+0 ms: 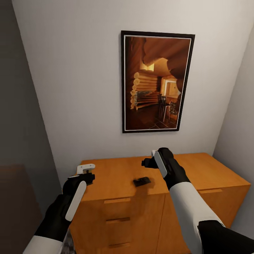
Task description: Take the four mousetraps from the cabinet in the bathroom and place them on the bathroom floor. Make sure all four end up on the same floor surface, and ensure that at least two of them are either under or directly next to the same bathroom sink.
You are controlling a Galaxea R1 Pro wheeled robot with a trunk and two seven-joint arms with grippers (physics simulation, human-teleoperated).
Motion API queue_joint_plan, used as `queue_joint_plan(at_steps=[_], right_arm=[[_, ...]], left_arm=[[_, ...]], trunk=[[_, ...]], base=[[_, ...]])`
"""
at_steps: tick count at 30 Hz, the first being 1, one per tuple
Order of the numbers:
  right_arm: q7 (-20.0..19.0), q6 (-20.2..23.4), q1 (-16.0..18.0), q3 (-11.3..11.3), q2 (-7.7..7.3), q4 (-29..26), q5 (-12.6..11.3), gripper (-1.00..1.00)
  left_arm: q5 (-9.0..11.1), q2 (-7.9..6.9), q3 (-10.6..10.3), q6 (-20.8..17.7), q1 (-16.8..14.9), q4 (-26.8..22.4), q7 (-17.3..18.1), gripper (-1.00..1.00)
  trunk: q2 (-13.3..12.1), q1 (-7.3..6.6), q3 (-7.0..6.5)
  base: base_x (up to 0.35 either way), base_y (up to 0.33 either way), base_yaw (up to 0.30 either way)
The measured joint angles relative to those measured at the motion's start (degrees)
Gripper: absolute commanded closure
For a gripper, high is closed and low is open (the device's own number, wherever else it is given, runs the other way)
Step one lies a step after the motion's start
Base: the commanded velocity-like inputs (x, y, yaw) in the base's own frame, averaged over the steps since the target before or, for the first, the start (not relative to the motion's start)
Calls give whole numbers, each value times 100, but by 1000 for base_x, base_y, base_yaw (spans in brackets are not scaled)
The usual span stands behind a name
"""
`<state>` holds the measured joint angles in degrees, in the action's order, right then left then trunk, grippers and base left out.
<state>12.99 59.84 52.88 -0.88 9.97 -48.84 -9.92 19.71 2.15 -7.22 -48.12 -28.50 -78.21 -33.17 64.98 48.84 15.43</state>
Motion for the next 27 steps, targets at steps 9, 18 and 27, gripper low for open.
queue_joint_plan(at_steps=[9, 18, 27], right_arm=[[0, -1, 0, 0, 0, 4, 2, -100], [1, 2, 0, 0, 0, 2, 6, -100], [1, 3, 0, 0, 0, 2, 1, -100]], left_arm=[[5, 5, 0, -1, 0, 1, 0, 100], [7, 10, -5, 11, -1, 4, 0, 100], [16, 14, -10, 69, -1, 12, 0, 100]], trunk=[[0, 0, -35], [0, 0, -60], [0, 0, -61]], base=[[0, 0, 234], [0, -88, 140], [0, -268, 6]])
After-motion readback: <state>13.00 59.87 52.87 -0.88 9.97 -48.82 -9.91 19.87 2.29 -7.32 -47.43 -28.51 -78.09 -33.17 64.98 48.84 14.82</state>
